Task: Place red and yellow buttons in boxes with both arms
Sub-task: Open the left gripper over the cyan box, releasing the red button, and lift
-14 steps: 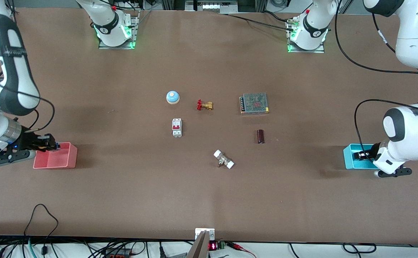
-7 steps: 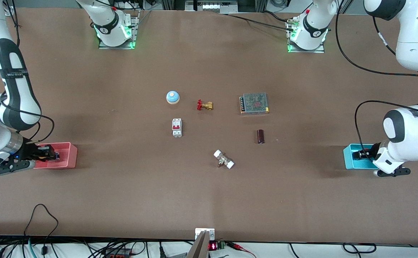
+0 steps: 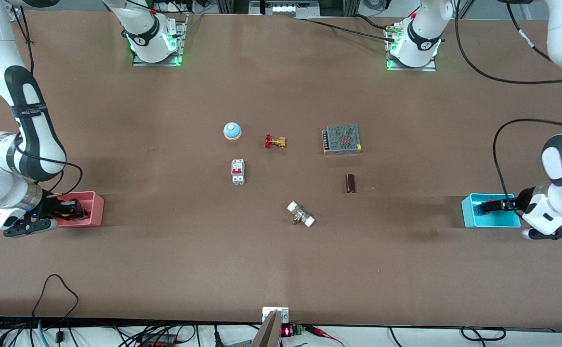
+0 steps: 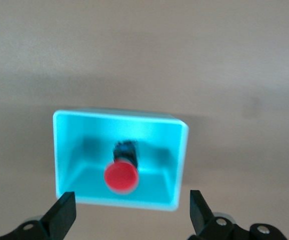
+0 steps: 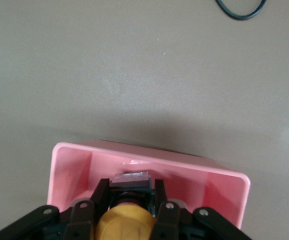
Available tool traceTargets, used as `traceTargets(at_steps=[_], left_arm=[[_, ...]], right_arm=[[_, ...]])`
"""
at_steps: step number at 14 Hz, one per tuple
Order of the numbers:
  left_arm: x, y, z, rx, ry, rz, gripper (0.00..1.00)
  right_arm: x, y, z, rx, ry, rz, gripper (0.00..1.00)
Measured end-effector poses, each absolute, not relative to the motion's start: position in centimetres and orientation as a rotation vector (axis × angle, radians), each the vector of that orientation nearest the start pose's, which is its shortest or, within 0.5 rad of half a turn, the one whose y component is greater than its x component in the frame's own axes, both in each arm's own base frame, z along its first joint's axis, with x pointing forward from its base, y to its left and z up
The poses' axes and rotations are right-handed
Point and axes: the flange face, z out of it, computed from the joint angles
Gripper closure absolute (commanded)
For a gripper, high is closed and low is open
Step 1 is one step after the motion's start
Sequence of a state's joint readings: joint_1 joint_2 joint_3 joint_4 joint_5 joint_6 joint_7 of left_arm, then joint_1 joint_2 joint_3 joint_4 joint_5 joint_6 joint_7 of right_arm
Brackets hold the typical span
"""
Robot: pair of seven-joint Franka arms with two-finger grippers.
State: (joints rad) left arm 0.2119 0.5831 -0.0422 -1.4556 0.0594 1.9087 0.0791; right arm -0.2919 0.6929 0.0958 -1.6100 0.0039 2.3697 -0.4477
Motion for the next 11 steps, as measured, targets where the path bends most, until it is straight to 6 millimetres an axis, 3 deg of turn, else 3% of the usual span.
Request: traceTargets(at_steps=[2, 4, 5, 6, 7, 9, 11], left_arm=[[68.5, 9.0, 38.7, -3.115, -0.048, 0.232, 0.0], [67.9, 4.3, 43.7, -3.106, -0.008, 0.201, 0.0], [67.3, 2.1, 46.0, -3.102, 0.011, 0.189, 0.0], [66.5, 0.4, 48.2, -3.101, 0.037, 0.175, 0.0], [65.6, -0.7, 50.1, -3.101, 0.059, 0.162, 0.0], [63.2, -1.8, 52.8, -3.1, 0.086, 0.131, 0.0], [61.1, -1.9, 53.5, -3.095, 0.093, 0.083, 0.0]], right_arm=[[68.6, -14.6, 22.3, -3.082, -0.347, -0.143, 0.66], [68.7, -14.6, 21.9, -3.083, -0.346, -0.149, 0.45], [68.7, -14.6, 21.8, -3.083, -0.346, -0.15, 0.29], [68.7, -14.6, 21.8, -3.083, -0.346, -0.152, 0.06], [68.7, -14.5, 21.8, -3.083, -0.346, -0.153, 0.0], [68.7, -14.5, 21.8, -3.083, -0.345, -0.154, 0.0], [68.7, -14.5, 21.9, -3.084, -0.346, -0.158, 0.0]])
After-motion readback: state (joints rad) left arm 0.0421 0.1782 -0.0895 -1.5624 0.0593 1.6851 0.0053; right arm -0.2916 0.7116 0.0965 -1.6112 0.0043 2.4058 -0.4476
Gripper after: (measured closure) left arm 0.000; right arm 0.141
